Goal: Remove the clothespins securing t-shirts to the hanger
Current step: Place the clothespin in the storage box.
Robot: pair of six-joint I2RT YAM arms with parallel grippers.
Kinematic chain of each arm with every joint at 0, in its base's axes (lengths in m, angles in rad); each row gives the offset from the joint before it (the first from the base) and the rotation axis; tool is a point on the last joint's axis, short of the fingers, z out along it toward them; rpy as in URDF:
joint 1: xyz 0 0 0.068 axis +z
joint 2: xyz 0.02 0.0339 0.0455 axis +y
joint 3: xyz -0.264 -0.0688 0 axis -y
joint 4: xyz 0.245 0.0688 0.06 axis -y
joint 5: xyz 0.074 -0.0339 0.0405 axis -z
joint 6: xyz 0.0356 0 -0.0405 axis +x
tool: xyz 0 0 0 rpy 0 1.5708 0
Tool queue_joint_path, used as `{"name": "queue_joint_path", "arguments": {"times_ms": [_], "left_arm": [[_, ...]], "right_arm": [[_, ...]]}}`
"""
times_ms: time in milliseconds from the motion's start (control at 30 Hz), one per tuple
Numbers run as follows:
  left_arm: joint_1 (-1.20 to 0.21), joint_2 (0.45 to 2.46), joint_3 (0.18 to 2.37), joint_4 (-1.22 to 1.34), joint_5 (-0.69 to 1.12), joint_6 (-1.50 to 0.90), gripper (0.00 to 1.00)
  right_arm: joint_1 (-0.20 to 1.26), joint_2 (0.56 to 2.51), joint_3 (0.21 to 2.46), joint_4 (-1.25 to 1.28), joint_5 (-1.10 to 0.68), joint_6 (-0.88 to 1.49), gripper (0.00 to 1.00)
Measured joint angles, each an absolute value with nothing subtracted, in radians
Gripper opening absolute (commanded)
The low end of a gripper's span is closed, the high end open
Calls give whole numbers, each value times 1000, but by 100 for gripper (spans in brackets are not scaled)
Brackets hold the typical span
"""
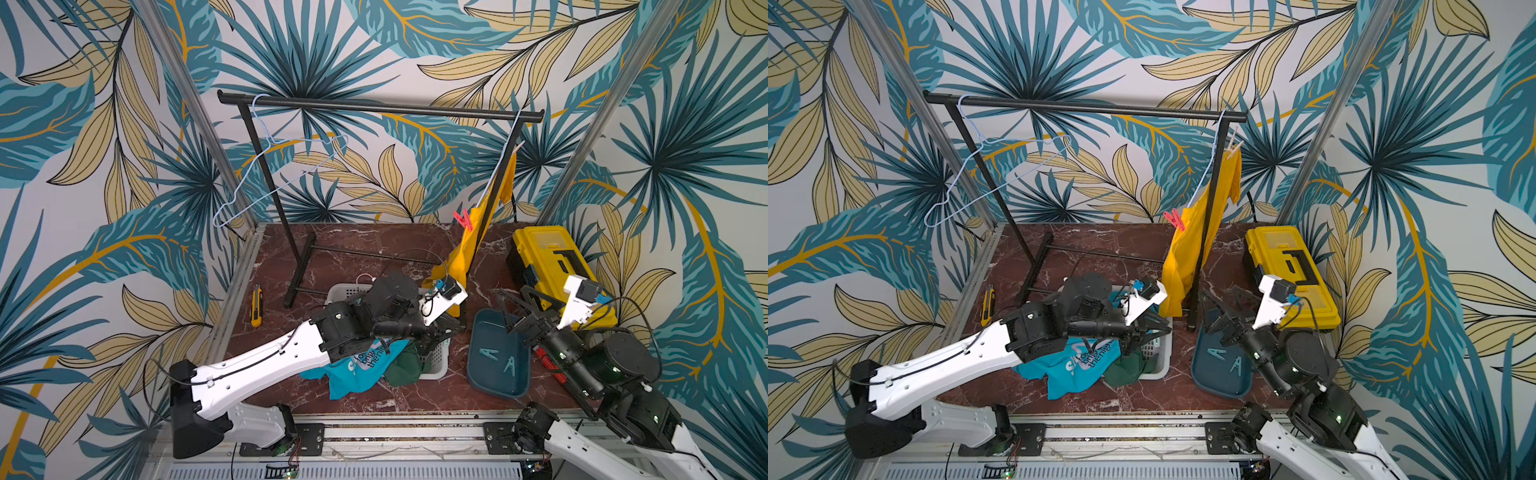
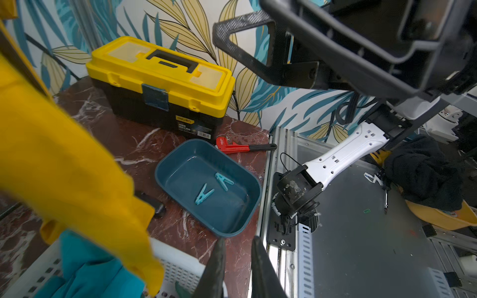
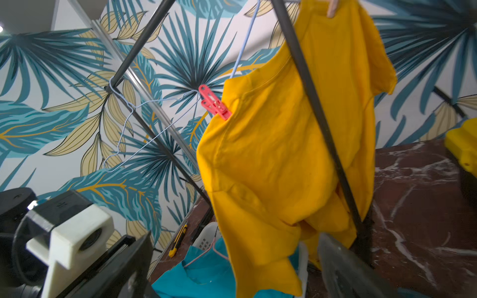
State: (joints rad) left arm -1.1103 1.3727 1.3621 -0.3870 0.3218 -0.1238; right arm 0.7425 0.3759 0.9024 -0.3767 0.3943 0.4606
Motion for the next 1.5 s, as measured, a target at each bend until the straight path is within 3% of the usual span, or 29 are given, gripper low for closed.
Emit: {"name": "queue_joint_path", "arguments": {"times_ms": [333,767,833,1167,1200,1500], "left_arm": [[-1207,1686,1511,-265,303,-132,19],[-1208,2137,1803,-218,199,-123,25],[-1208,2175,1832,-216,186,-120,31],[-1208,2213,1853,-210,162,-91,82],[-1208,2212,1853,-209,164,-87,98],[-1238,2057,1657,-208,202,-68,100]], "right_arm": [[742,235,900,-477,626,405,99],[742,233,903,-533,676,365,100],[742,229,903,-544,684,366,100],[742,223,903,-574,715,366,100],[742,223,903,-575,715,366,100],[742,231,903,-574,719,359,100]]}}
